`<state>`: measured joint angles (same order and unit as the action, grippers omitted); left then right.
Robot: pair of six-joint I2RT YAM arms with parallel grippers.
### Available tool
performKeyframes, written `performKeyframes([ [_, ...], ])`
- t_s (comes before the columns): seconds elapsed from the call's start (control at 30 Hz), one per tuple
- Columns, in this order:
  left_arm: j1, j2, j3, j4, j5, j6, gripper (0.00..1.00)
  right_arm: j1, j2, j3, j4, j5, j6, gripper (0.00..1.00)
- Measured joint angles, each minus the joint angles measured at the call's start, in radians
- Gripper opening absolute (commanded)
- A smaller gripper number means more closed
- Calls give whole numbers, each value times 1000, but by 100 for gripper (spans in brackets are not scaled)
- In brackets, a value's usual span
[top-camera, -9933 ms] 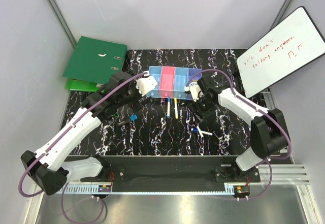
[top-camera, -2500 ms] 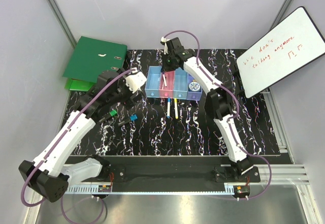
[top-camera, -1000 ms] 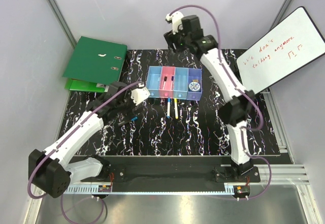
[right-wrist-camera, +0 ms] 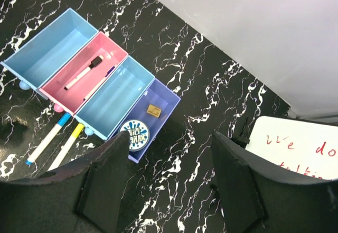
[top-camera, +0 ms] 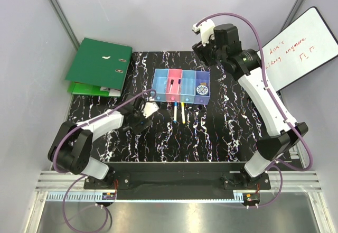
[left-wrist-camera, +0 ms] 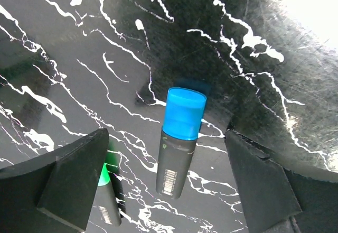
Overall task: Sort the stationery into containers
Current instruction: Pick up the pen from the center of the board.
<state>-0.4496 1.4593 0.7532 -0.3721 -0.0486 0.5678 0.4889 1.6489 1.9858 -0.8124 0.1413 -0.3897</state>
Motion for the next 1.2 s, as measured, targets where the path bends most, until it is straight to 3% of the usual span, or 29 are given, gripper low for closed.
performKeyframes([
  [0.33, 88, -42, -27, -61, 85, 92, 91, 0, -3, -25, 2, 0, 2, 68],
  [0.47, 114, -44, -27, -91, 135, 142, 82, 0, -3, -25, 3, 0, 2, 68],
  [0.93, 143, 78, 70, -163, 238, 211, 29, 0, -9, -25, 4, 0, 6, 66],
  [0.97, 144, 86, 77, -168, 240, 212, 17, 0, -10, -25, 4, 0, 6, 66],
  [1.07, 145, 98, 93, -181, 241, 216, 0, 0, -15, -24, 4, 0, 10, 66],
  [1.2, 146, 108, 108, -193, 240, 213, 0, 0, -19, -24, 5, 0, 13, 66],
])
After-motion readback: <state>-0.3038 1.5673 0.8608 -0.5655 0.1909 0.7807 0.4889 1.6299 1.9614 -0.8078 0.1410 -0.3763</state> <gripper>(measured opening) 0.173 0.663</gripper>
